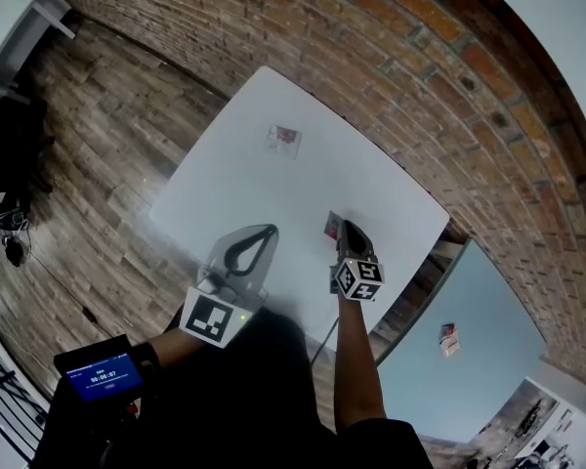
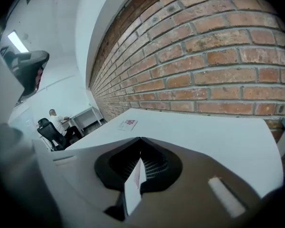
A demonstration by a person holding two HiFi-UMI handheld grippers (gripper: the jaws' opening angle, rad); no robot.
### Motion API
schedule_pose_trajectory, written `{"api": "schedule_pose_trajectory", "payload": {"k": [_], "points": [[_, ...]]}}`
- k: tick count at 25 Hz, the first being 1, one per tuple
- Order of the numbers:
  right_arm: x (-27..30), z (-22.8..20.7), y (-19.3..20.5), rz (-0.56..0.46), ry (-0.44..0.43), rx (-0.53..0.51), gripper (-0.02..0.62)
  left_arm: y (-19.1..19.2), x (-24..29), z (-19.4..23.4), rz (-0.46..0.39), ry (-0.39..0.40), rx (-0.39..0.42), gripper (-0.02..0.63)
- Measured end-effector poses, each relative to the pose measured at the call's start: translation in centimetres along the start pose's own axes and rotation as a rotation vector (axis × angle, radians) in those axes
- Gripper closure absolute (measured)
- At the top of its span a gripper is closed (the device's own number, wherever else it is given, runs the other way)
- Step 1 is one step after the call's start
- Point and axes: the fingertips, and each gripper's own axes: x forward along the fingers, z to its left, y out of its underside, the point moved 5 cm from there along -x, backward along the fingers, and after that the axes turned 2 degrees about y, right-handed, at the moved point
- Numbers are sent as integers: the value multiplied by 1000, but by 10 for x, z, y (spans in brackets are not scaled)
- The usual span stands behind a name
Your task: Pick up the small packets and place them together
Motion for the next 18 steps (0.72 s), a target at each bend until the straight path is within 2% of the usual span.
{"api": "schedule_pose_trajectory", "payload": {"k": [3,8,15,18], "points": [[10,11,17,43,8,27,592,-3,-4,5,1,17,-8,604],[25,18,38,66,75,149,592,-11,-11,27,-9,45,-5,604],[23,-4,68,84,181,247,591,-9,-20,40,24,42,-2,604],[21,-11,75,108,198,244,585,-6,-21,42,36,44,-2,604]]}}
